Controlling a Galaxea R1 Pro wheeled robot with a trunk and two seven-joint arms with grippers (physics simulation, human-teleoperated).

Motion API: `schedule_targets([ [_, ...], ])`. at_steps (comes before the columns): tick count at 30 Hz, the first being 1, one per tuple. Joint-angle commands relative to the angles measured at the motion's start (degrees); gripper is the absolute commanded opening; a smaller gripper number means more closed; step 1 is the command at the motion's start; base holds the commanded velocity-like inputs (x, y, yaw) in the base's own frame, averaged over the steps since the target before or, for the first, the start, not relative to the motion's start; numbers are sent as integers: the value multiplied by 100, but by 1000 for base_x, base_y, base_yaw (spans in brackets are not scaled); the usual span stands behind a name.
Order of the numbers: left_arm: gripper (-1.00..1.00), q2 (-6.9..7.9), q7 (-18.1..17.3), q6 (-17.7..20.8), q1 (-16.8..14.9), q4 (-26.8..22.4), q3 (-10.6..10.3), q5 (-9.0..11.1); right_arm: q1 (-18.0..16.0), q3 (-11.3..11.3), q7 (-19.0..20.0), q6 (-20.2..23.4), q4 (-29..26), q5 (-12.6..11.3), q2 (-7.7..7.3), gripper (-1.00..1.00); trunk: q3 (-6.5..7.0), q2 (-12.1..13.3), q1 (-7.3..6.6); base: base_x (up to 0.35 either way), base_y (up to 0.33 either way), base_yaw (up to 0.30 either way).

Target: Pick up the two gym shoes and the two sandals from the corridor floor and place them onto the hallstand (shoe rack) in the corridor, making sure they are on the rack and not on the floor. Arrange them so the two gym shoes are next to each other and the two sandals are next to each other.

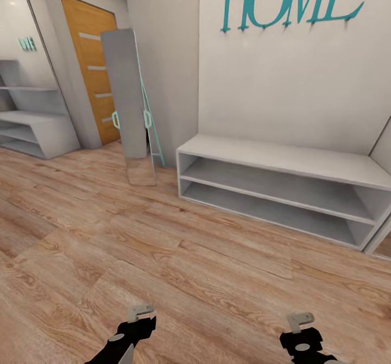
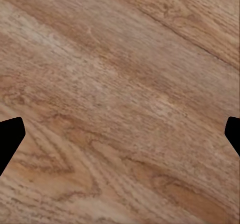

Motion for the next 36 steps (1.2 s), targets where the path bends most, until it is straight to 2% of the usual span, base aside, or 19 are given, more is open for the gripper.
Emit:
schedule_targets([
  [1,100,0,0,0,-1,0,0,0,1,5,0,0,0,3,-1,100,-18,-42,23,0,0,0],
  [12,100,0,0,0,-1,1,0,-3,155,1,-1,-86,17,1,-190,100,-216,-483,264,0,0,0],
  [16,100,0,1,0,-1,1,1,-2,172,-8,-2,-104,24,-32,-377,100,-288,-643,352,0,0,0],
  [18,100,0,1,0,-1,1,1,-3,180,-13,7,-111,28,-109,-512,100,-323,-724,396,0,0,0],
  [22,100,0,1,0,-1,1,1,-1,193,-16,22,-108,31,-248,-602,100,-404,-807,445,0,0,0],
  [25,100,0,1,0,-1,-3,1,-2,209,-19,119,-48,34,-548,-691,100,-470,-811,453,0,0,0],
  [26,100,0,1,0,-1,-3,1,-2,209,-19,119,-48,34,-548,-691,100,-492,-812,455,0,0,0],
  [29,100,0,1,-5,-1,-9,-1,-3,216,-20,469,236,35,-836,-773,100,-559,-816,463,0,0,0],
  [30,100,0,1,-5,-1,-9,-1,-3,216,-20,469,236,35,-836,-773,100,-581,-817,466,0,0,0],
  [32,100,0,1,-9,-1,-35,-9,-4,219,-21,799,519,32,-972,-855,100,-625,-820,471,0,0,0],
  [33,100,0,1,-9,-1,-35,-9,-4,219,-21,799,519,32,-972,-855,100,-647,-821,473,0,0,0],
  [36,100,0,1,-10,-1,-213,-20,-4,222,-17,1209,844,30,-1091,-1024,100,-714,-825,481,0,0,0],
])
